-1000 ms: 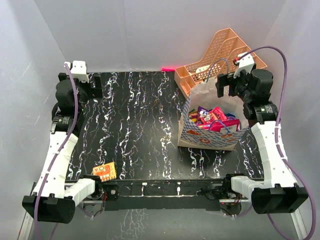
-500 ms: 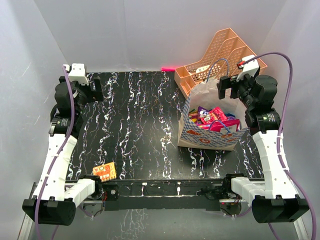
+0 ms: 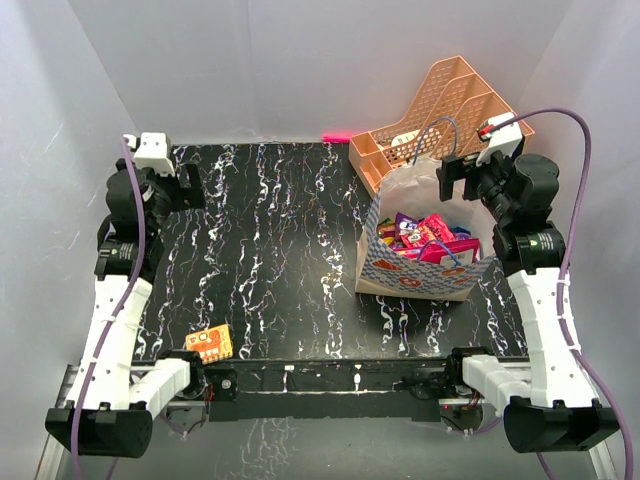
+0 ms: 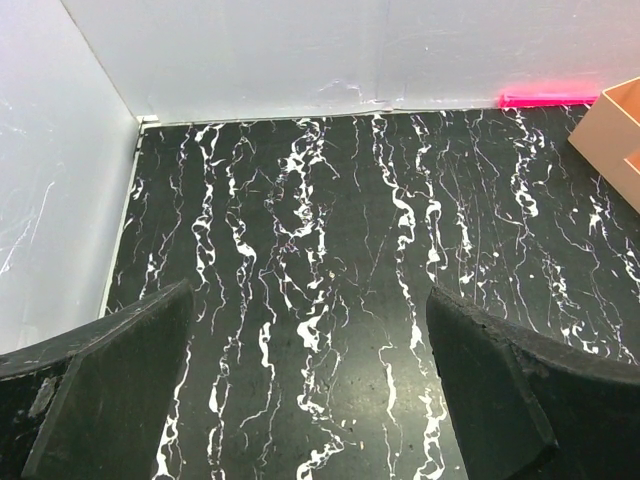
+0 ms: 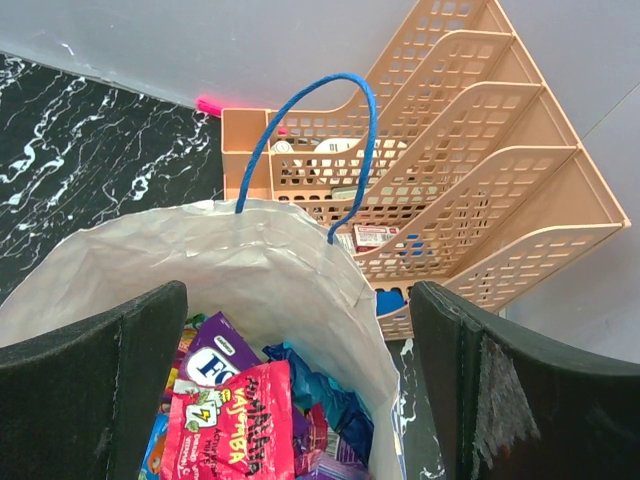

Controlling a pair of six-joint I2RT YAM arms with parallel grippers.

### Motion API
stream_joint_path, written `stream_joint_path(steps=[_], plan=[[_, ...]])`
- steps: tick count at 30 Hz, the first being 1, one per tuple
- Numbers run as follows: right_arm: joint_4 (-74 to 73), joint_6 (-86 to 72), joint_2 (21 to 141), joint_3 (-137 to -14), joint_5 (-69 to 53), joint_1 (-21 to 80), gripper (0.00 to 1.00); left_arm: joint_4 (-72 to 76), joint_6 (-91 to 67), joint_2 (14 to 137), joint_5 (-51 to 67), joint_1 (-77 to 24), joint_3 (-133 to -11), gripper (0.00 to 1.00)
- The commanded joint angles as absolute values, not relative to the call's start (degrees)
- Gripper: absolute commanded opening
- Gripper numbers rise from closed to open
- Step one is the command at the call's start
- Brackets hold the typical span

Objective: Place the snacks into the paper bag
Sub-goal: Reset both arms

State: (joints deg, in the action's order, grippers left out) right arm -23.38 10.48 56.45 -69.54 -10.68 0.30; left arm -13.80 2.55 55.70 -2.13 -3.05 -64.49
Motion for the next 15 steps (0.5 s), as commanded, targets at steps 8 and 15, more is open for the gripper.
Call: stream_joint_path(steps=[8,15], plan=[[-25.1,10.1,54.5,-71.8,-9.3,0.2,0.99,-15.4,1.6,53.4,0.4,-2.3,-65.0,0.99],[-25.2,9.6,54.1,-71.1,-8.6,0.1,0.98,-16.1,2.1,53.2,-0.8,-2.3,-65.9,0.98]])
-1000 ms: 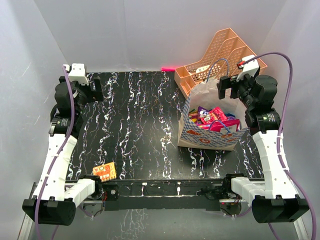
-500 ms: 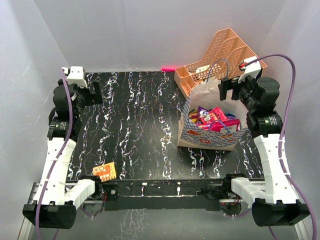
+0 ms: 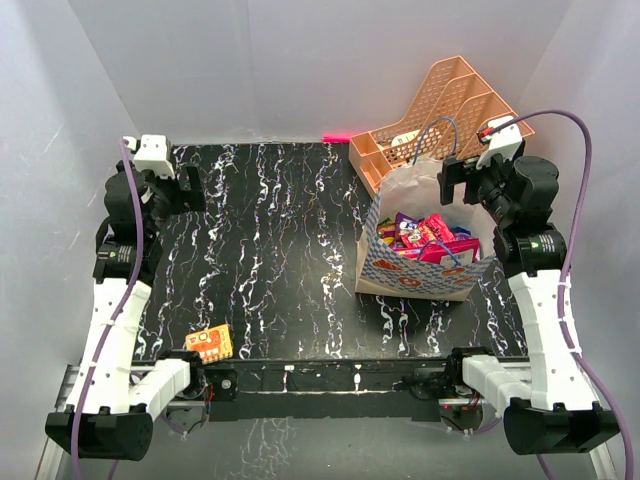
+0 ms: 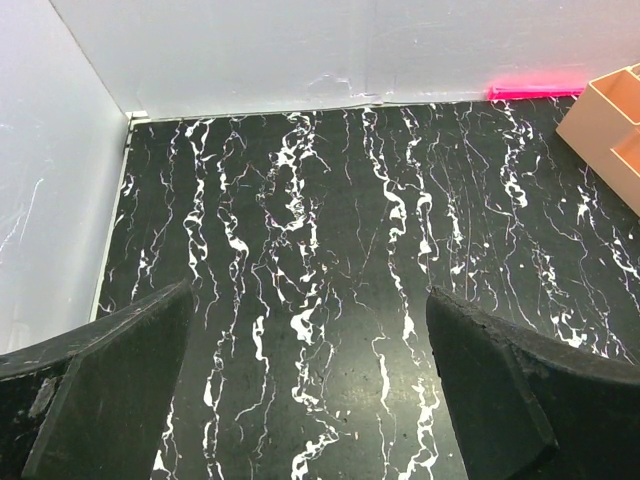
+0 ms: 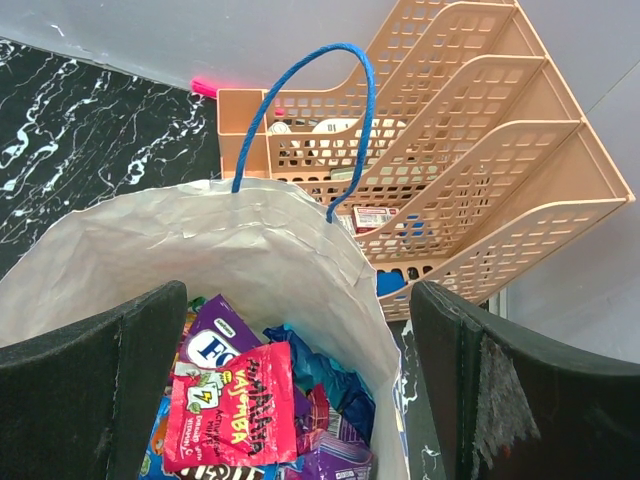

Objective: Place the snacks into the paper bag
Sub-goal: Reset both arms

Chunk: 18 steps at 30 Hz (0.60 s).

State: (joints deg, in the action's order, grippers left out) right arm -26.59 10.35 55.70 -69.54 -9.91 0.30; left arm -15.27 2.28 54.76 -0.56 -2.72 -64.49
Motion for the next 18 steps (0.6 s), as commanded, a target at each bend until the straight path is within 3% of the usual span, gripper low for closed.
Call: stream_joint_path(steps=[1,18], plan=[[-25.1,9.6,54.0,-70.9,-8.5,0.2,0.98,-16.1,2.1,53.1,-1.0,-2.3,-65.9,0.99],[-25.8,10.2,50.4,-71.2,-4.8,0.2,0.99,-17.9,2.9,52.3,-4.4,-2.3,-69.9,0.98]])
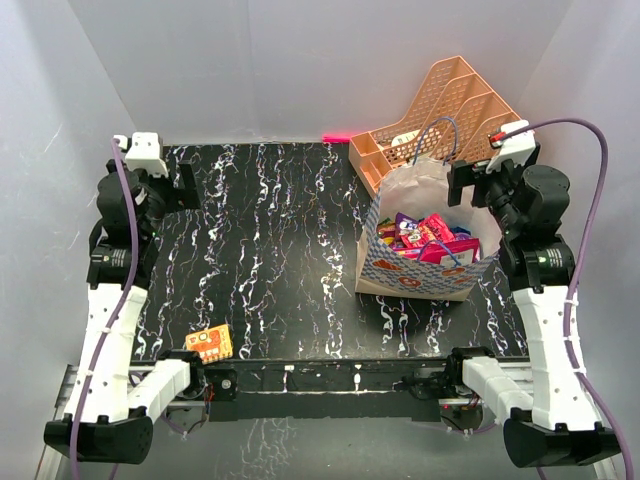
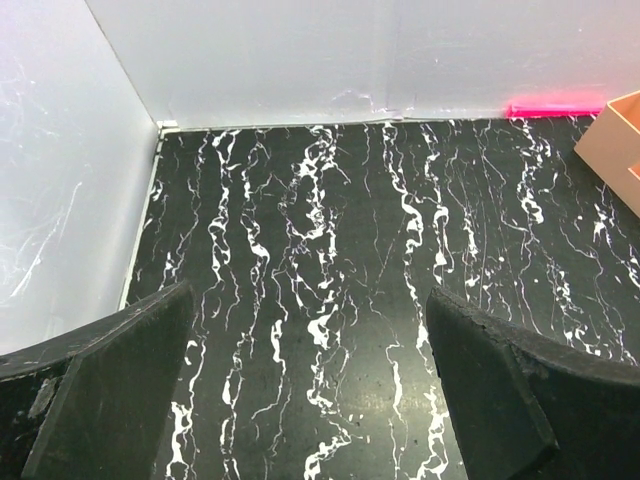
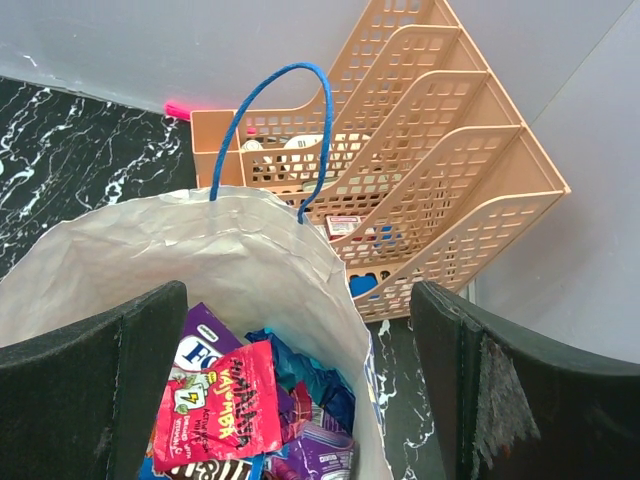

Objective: Place the snacks into the paper bag
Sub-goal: Reset both arms

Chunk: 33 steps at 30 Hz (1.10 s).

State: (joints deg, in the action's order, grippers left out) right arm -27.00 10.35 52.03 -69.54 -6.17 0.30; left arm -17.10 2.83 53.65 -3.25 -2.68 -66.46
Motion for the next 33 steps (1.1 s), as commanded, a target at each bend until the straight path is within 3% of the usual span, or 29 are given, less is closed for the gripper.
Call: stream_joint_path(steps=[1,33], plan=[[-25.8,10.2,50.2,-71.5,-4.4,0.2,0.98,-18.1,2.7,52.2,-4.7,-2.2,-70.4,0.98],[-24.8,9.9,50.4,-71.7,-1.8,0.2,0.98,-16.4,3.1,52.8,-5.9,-2.2,-70.1,0.98]])
